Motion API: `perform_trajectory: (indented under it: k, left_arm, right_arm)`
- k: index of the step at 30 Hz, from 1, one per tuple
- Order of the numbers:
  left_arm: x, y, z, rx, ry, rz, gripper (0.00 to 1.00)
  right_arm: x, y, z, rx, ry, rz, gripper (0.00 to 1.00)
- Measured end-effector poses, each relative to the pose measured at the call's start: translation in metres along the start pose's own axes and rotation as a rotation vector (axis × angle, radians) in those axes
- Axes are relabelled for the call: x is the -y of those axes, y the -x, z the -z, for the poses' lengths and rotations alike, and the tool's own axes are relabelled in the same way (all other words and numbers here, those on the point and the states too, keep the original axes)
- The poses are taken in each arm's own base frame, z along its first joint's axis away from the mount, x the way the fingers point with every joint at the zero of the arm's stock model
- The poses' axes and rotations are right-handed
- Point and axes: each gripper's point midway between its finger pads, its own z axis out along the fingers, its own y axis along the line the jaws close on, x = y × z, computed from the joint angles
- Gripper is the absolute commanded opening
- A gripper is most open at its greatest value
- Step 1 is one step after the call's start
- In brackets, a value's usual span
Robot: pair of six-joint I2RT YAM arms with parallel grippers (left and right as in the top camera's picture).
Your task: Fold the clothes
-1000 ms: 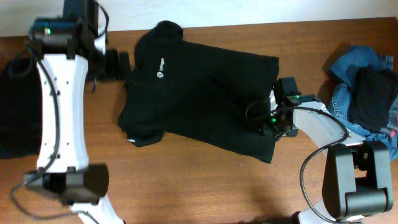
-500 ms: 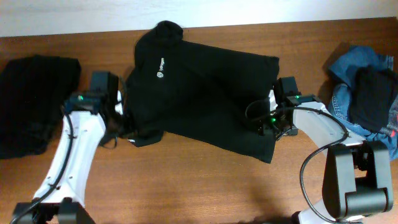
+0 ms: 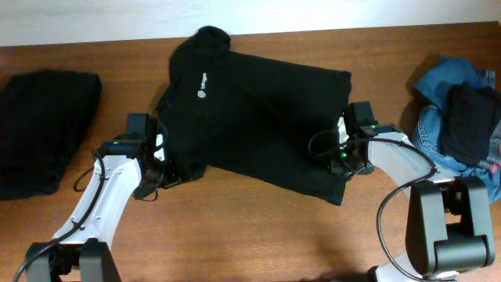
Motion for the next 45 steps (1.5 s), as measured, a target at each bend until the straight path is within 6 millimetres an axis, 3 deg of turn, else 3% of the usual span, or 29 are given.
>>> perform_trajectory:
  k: [15, 19, 23, 25, 28, 38, 45]
  left_arm:
    - [0.001, 0.001, 0.0, 0.003, -0.003, -0.001, 0.99]
    - [0.001, 0.001, 0.0, 0.003, -0.003, 0.002, 0.99]
    - [0.001, 0.001, 0.0, 0.003, -0.003, 0.002, 0.96]
    - [0.001, 0.001, 0.0, 0.003, -0.003, 0.002, 0.96]
    - [0.001, 0.001, 0.0, 0.002, -0.003, 0.002, 0.96]
    - [0.0, -0.002, 0.0, -0.008, 0.001, 0.004, 0.96]
    - [-0.004, -0.009, -0.005, -0.03, 0.009, 0.007, 0.96]
  right_arm:
    - [0.0, 0.001, -0.004, 0.016, 0.002, -0.003, 0.54]
    - [0.0, 0.001, -0.005, 0.017, 0.001, -0.002, 0.39]
    - [0.0, -0.002, -0.005, 0.005, 0.001, -0.007, 0.35]
    - [0.001, -0.003, -0.005, 0.001, -0.001, -0.005, 0.27]
    - [0.001, -0.004, -0.005, -0.002, -0.002, -0.012, 0.04]
    - [0.012, -0.016, -0.004, -0.051, -0.062, -0.061, 0.04]
    - [0.044, -0.024, -0.002, -0.079, -0.131, -0.179, 0.04]
